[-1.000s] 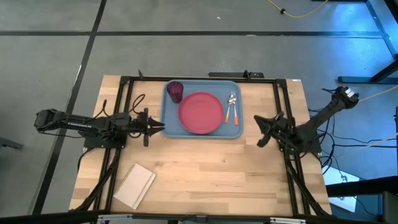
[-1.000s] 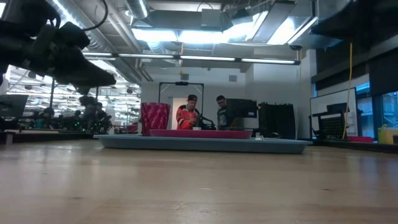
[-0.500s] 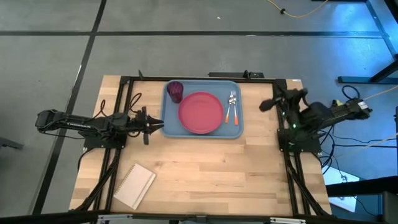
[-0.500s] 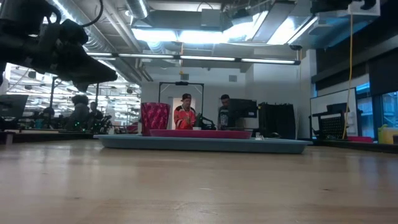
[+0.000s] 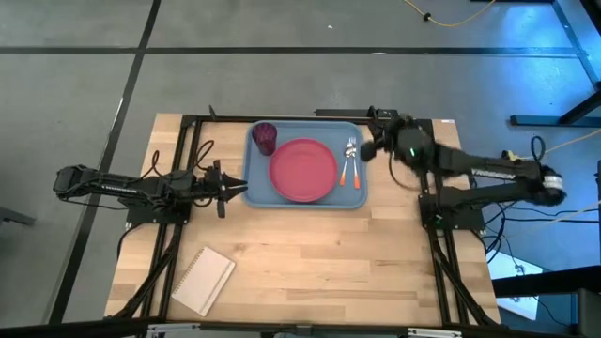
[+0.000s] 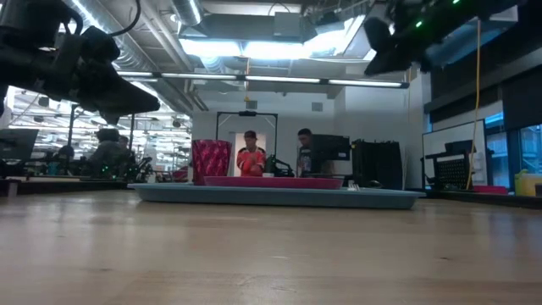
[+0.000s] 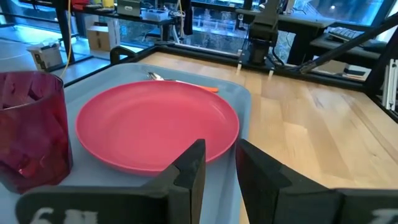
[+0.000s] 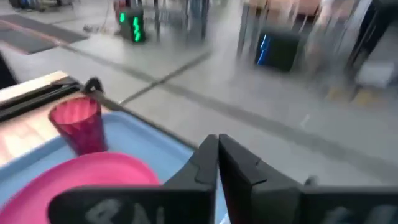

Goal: Pick and place plate/cup/fork/spoon on tray
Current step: Adjust the orange spoon on the blue serving tray

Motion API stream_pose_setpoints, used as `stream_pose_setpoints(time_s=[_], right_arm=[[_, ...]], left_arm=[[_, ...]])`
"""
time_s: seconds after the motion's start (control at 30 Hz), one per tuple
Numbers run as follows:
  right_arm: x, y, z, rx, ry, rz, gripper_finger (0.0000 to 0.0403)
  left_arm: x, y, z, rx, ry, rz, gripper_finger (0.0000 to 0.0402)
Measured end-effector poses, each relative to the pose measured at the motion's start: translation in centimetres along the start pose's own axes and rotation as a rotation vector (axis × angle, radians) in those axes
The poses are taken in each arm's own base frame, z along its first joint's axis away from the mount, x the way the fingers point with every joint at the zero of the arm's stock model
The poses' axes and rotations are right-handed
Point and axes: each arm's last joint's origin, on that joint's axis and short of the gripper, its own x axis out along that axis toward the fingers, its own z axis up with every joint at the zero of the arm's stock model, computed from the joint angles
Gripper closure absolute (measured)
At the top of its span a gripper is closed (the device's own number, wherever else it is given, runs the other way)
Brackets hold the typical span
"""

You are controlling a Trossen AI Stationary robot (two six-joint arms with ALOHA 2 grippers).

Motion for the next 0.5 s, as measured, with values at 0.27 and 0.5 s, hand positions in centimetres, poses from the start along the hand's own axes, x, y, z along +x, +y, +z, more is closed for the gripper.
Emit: stream_pose_setpoints(time_s=[0.27, 0.5], right_arm=[[7.1, -4.1, 0.9, 0.199, 0.422, 0.05, 0.0384], [11.4, -3.3, -2.9, 0.137, 0.668, -0.022, 0.0384]], left_arm=[[0.0, 0.0, -0.2, 0.006, 0.024, 0.005, 0.032], [0.0, 0.2, -0.8, 0.017, 0.08, 0.015, 0.032]])
